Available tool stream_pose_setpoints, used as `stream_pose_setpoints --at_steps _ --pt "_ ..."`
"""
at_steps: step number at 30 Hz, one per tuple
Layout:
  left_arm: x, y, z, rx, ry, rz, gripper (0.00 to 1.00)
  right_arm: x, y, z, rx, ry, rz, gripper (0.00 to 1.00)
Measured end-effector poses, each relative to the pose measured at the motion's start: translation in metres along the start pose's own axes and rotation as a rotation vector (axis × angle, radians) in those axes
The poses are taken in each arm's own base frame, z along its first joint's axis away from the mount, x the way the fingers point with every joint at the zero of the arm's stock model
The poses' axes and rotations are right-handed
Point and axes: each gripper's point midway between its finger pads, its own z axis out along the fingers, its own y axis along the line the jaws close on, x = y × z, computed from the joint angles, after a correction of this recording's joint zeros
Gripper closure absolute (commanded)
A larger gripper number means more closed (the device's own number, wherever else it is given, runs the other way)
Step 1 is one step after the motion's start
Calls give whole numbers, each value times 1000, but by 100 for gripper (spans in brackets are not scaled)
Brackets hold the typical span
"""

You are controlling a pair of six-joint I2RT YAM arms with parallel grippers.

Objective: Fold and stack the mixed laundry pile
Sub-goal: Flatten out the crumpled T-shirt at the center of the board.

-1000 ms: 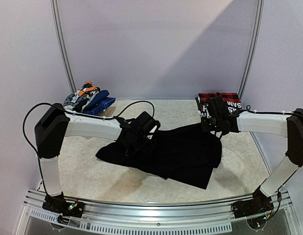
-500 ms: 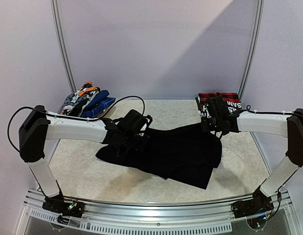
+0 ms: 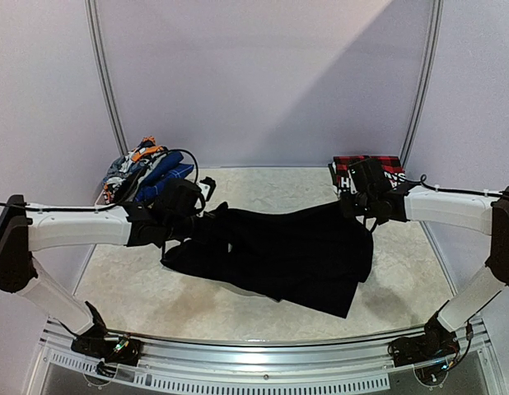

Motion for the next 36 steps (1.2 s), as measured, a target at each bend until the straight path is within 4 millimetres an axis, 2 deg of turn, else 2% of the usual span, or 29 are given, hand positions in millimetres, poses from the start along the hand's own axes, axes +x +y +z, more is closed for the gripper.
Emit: stream_pose_setpoints --at_steps 6,11,20,25,30,36 --pt "0 25 -10 -30 -43 -31 100 -14 -2 -13 -13 -41 -2 100" --pt "-3 34 -21 -35 -77 -45 100 -22 -2 -22 -28 -66 -9 100" --pt "-30 43 -59 -28 -195 -85 100 -45 -2 -50 -79 -139 -2 100" --pt "-45 48 -89 -13 -260 -115 100 -60 -2 -75 -135 -193 7 100" --pt "-61 56 -130 5 -349 -146 100 -80 -3 -112 -209 -279 27 100" --pt "-81 65 -168 0 -435 -145 100 -99 -8 -154 -272 -379 31 100"
